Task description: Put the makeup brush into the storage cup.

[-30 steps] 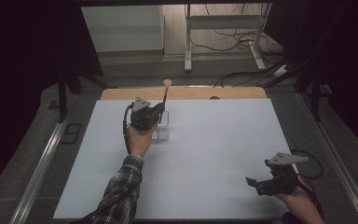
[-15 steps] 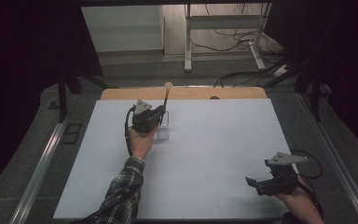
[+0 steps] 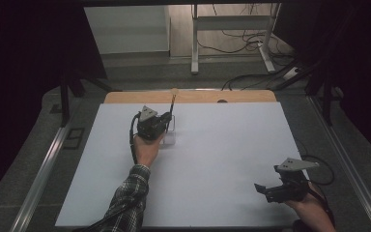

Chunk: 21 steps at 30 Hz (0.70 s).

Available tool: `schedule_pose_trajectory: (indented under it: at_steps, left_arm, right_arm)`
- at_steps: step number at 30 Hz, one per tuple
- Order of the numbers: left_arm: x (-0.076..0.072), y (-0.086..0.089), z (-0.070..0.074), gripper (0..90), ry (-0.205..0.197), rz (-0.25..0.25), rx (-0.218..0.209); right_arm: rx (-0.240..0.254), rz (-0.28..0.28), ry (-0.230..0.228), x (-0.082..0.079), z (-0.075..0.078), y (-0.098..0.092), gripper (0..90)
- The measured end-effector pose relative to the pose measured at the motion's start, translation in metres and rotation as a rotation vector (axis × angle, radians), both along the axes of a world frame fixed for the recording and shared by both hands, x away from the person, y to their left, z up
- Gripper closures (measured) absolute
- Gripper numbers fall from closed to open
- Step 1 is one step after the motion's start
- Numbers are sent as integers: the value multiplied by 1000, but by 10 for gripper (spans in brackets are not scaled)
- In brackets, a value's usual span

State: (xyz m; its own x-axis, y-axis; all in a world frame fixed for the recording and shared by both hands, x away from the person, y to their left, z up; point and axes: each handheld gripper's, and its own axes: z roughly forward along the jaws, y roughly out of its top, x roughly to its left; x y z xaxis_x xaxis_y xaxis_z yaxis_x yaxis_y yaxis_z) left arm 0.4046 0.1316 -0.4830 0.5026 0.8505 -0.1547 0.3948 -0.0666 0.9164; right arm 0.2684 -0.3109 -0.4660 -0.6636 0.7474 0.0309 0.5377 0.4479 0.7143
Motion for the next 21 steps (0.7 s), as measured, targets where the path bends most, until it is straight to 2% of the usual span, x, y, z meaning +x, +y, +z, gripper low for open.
schedule_pose_trajectory:
  at_steps: [18,19,21]
  left_arm:
    - [-2,-1,-8,821,22,-1,28]
    - [-2,-1,-8,798,19,-5,24]
    - [-2,-2,-6,685,16,-13,28]
  right_arm:
    - [-1,1,0,0,0,0,2]
    - [-1,1,0,0,0,0,2]
    - [-1,1,-1,0,0,0,2]
